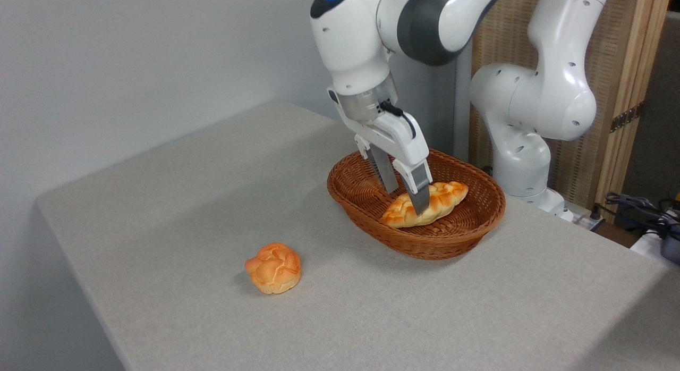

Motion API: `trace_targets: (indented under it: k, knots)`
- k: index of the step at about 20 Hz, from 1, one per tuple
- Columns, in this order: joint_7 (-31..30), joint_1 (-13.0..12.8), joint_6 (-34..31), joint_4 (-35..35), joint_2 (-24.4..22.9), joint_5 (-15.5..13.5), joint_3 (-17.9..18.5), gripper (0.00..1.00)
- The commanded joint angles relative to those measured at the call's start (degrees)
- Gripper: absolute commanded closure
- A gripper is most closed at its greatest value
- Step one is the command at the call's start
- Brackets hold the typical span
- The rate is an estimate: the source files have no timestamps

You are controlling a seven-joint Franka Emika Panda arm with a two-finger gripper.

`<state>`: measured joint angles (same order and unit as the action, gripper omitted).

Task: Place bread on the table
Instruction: 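Close the gripper on the braided bread inside the basket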

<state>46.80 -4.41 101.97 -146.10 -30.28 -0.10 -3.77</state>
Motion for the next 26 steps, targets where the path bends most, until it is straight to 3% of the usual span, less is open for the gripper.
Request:
trace_targets:
  k: [1, 3, 5, 9, 14, 26]
  knots:
    - [0.1, -0.4, 1.7, -1.8, -0.5, 0.8, 0.3, 0.0]
    - [0.1, -0.4, 1.8, -2.3, -0.4, 0.9, 0.3, 0.04]
    - [0.2, -0.4, 1.9, -3.0, -0.3, 0.9, 0.3, 0.14]
    - [0.1, -0.4, 1.9, -3.1, 0.1, 0.9, 0.3, 0.49]
    - [0.3, -0.3, 1.8, -3.1, 0.5, 1.0, 0.3, 0.72]
    - [0.7, -0.3, 0.4, -3.0, 0.5, 2.2, 0.3, 0.74]
